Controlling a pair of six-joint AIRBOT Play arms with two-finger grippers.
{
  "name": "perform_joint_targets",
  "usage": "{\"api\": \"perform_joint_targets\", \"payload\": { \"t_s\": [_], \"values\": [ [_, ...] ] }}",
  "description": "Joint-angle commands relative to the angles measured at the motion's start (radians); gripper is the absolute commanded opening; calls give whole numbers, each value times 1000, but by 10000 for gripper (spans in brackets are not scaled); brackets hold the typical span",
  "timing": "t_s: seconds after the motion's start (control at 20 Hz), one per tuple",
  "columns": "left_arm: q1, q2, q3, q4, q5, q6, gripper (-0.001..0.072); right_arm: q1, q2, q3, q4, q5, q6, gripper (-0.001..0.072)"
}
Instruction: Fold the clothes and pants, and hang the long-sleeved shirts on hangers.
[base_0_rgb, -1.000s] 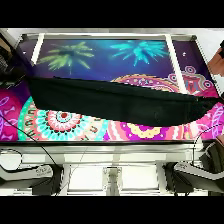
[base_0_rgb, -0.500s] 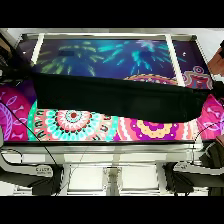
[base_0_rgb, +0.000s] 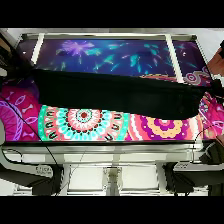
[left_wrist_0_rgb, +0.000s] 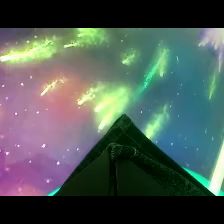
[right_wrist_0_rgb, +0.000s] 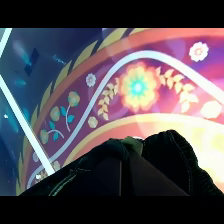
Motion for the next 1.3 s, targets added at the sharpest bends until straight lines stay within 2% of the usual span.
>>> {"api": "perform_joint_targets", "payload": {
  "t_s": [0.0, 0.3, 0.55, 0.65, 0.75, 0.8, 0.85, 0.9, 0.95, 1.05, 1.25],
  "values": [
    [-10, -20, 1, -1, 5, 0, 31, 1, -17, 1, 8, -42, 2, 15],
    [-40, -84, 1, -5, 55, 0, 32, 17, -59, 1, 34, -124, -1, 16],
    [-57, -131, 1, -8, 127, 0, 32, 110, -146, 30, 72, -249, -1, 18],
    [-57, -138, 1, -8, 134, 0, 46, 141, -202, 84, 73, -238, 6, 206],
    [-57, -139, 1, -8, 140, 0, 107, 158, -225, 127, 70, -233, 11, 224],
    [-57, -138, 1, -7, 140, 0, 196, 162, -225, 147, 68, -224, 11, 230],
    [-57, -138, 1, -8, 139, 0, 430, 162, -225, 172, 59, -201, 11, 270],
    [-57, -138, 1, -8, 135, 0, 682, 160, -225, 204, 44, -161, 11, 275],
    [-57, -137, 1, -8, 119, 0, 703, 160, -225, 236, 28, -117, 11, 329],
    [-55, -137, 4, -7, 61, 1, 703, 160, -225, 301, -3, -12, 11, 378],
    [8, -136, 31, -7, -188, 1, 704, 160, -225, 394, -19, 232, 9, 378]
  ]
}}
